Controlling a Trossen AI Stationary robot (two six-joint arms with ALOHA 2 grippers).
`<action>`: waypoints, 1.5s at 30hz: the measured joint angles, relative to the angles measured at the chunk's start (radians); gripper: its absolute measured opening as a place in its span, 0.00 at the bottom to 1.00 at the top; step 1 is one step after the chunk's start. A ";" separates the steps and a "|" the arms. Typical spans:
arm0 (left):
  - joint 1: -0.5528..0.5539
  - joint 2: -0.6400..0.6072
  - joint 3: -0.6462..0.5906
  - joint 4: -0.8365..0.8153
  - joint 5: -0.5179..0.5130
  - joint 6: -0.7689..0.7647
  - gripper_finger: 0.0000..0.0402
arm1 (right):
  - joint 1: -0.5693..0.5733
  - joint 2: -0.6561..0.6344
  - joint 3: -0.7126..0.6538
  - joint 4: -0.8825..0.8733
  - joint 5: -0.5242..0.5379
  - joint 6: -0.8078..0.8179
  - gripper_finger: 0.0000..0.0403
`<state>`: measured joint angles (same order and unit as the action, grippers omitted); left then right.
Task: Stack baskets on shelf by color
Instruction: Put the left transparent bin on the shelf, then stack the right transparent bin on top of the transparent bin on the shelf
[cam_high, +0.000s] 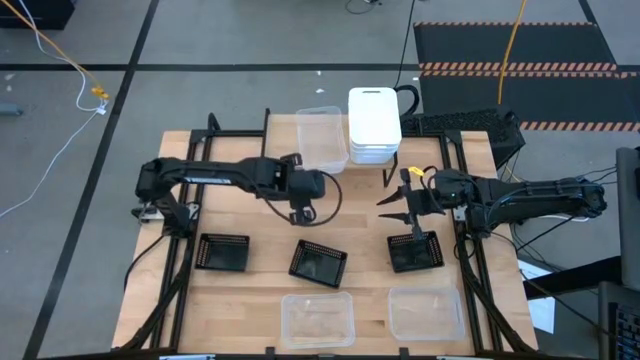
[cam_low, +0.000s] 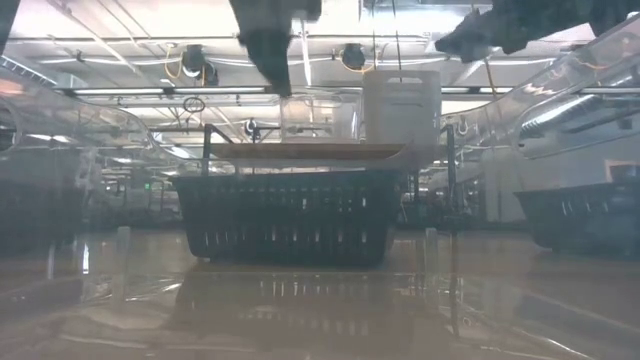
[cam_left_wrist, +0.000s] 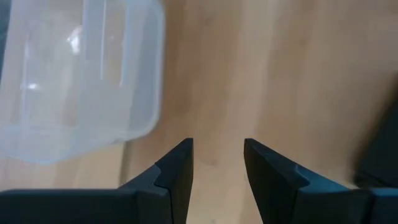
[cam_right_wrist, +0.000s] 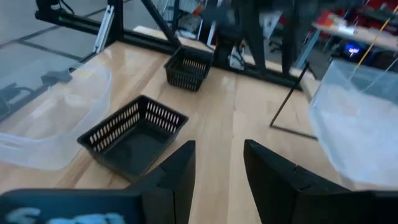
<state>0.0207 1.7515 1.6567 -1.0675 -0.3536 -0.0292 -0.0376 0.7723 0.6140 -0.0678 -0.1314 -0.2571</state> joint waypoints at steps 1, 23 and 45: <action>0.014 0.001 -0.023 0.012 -0.017 -0.001 0.36 | 0.000 0.000 0.000 0.001 0.000 -0.016 0.32; 0.174 -0.019 -0.049 0.094 -0.010 0.051 0.36 | 0.000 0.000 0.000 0.010 -0.001 -0.005 0.32; -0.017 -0.235 -0.379 0.769 0.031 0.291 0.36 | 0.493 0.209 0.125 -0.226 0.000 0.418 0.32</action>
<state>0.0036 1.5167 1.2781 -0.2989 -0.3224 0.2623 0.4554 0.9817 0.7388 -0.2940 -0.1317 0.1612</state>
